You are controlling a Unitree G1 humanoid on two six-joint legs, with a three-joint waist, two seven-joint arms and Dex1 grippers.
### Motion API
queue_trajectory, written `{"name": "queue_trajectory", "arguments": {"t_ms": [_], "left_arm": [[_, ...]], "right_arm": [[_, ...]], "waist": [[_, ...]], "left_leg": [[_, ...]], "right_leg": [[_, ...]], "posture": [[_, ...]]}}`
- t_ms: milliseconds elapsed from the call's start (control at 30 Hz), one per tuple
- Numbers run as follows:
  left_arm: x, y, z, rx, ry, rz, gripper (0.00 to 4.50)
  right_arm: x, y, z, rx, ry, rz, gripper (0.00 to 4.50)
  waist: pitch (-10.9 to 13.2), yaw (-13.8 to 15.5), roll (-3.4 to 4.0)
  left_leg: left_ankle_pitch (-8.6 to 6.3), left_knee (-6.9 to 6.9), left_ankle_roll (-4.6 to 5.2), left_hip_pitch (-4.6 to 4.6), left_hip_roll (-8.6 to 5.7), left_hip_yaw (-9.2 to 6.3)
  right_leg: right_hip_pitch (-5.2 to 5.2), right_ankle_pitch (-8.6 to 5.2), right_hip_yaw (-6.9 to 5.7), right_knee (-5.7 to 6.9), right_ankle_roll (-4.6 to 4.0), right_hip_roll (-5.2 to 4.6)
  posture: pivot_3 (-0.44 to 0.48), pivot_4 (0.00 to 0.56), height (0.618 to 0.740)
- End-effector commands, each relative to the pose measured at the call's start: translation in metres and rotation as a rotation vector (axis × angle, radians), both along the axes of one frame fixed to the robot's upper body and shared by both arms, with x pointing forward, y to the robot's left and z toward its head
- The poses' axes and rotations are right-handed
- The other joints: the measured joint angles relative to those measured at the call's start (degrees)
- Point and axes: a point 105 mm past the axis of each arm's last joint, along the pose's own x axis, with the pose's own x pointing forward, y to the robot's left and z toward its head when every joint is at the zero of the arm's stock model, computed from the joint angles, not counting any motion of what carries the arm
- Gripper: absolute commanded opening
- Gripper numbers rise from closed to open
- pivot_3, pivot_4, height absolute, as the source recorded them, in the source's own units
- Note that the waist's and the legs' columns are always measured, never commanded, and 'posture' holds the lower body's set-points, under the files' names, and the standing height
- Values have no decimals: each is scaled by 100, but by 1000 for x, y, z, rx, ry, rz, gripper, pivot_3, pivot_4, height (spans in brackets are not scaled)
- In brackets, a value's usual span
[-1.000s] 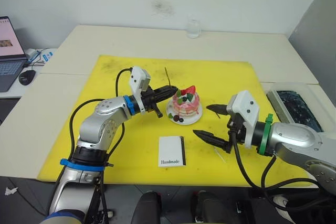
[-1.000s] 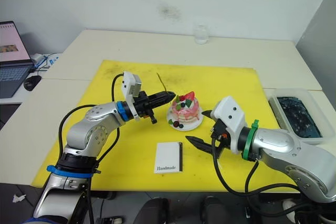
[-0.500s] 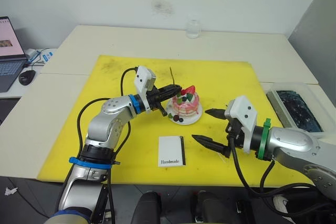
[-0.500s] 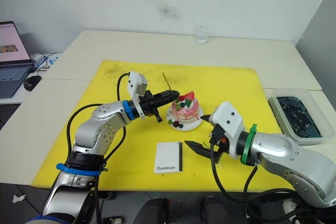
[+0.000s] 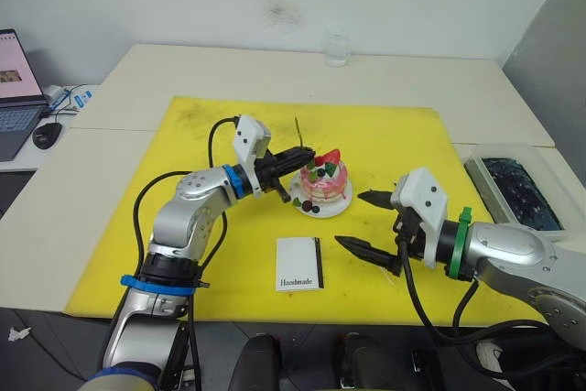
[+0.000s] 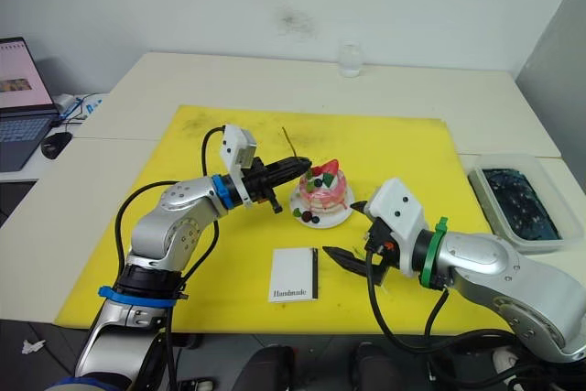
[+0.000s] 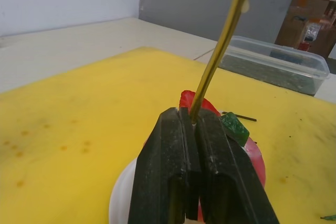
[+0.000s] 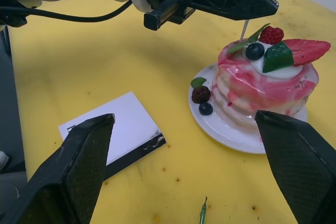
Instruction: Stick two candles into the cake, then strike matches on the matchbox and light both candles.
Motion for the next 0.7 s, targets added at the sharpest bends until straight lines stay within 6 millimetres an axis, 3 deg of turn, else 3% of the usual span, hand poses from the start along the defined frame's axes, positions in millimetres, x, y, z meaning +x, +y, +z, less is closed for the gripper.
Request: {"name": "queue_trajectory", "arguments": {"t_ms": [33, 367, 700], "left_arm": [[-1, 3, 7, -14, -37, 12, 0], [3, 3, -5, 1, -37, 35, 0], [-3, -5, -32, 7, 18, 33, 0]], "right_arm": [[-4, 1, 6, 1, -41, 16, 4443], [-4, 2, 6, -1, -48, 20, 4443], [-5, 3, 4, -3, -45, 21, 4443]], "waist": [[0, 0, 0], [0, 1, 0], [-1, 0, 0]], "left_leg": [[0, 0, 0, 0, 0, -1], [0, 0, 0, 1, -1, 0], [0, 2, 0, 6, 0, 0]], "right_leg": [[0, 0, 0, 0, 0, 0], [0, 0, 0, 1, 0, 1], [9, 0, -2, 2, 1, 0]], "posture": [[0, 150, 740], [0, 150, 740], [0, 150, 740]]}}
